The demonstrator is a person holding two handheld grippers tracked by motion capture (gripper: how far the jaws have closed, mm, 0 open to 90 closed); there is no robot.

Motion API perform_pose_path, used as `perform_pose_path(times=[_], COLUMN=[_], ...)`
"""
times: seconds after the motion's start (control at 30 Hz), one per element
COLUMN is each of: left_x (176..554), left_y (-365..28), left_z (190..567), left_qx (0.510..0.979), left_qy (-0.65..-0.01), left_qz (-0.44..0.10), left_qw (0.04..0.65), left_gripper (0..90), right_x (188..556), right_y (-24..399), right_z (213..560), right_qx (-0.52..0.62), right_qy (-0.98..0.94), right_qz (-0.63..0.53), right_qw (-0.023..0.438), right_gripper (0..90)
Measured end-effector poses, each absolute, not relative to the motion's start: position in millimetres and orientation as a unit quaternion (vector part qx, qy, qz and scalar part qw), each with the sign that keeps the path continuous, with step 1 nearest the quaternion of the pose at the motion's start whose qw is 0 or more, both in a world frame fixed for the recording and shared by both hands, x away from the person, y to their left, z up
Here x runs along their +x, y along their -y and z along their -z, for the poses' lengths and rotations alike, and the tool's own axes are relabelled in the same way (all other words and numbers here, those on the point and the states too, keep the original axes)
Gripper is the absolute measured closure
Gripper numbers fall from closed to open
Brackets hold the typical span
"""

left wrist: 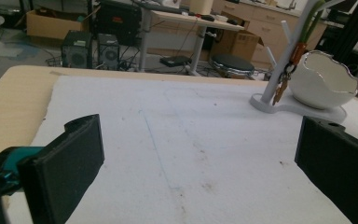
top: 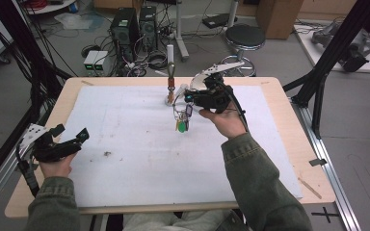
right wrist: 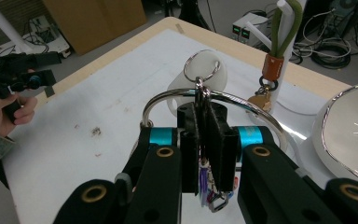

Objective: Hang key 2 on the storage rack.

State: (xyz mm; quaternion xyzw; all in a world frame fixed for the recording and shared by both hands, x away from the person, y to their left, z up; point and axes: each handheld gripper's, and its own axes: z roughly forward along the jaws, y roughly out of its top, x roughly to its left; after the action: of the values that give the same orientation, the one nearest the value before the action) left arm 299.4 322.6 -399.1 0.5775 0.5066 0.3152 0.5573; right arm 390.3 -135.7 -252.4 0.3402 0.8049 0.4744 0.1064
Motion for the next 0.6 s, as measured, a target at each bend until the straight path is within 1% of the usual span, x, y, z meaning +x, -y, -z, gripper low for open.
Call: perform_pose_path(times=[0.2, 0.6], left_x=[300, 299], left_y=[-309, -293], left_z=[395, 382], left_qx=[0.601, 0.613], left_qy=[-0.482, -0.451], left_qz=[-0.316, -0.312], left_qw=[0.554, 0.569], left_gripper=[1.7, 1.7], right_x=[384, 371], right_y=[129, 116], right_z=[251, 247], right_qx=[0.333, 0.311], right_qy=[-0.807, -0.813], right_qz=[-0.476, -0.484], right_qw=[0.104, 0.096], right_gripper=[83.8, 83.8])
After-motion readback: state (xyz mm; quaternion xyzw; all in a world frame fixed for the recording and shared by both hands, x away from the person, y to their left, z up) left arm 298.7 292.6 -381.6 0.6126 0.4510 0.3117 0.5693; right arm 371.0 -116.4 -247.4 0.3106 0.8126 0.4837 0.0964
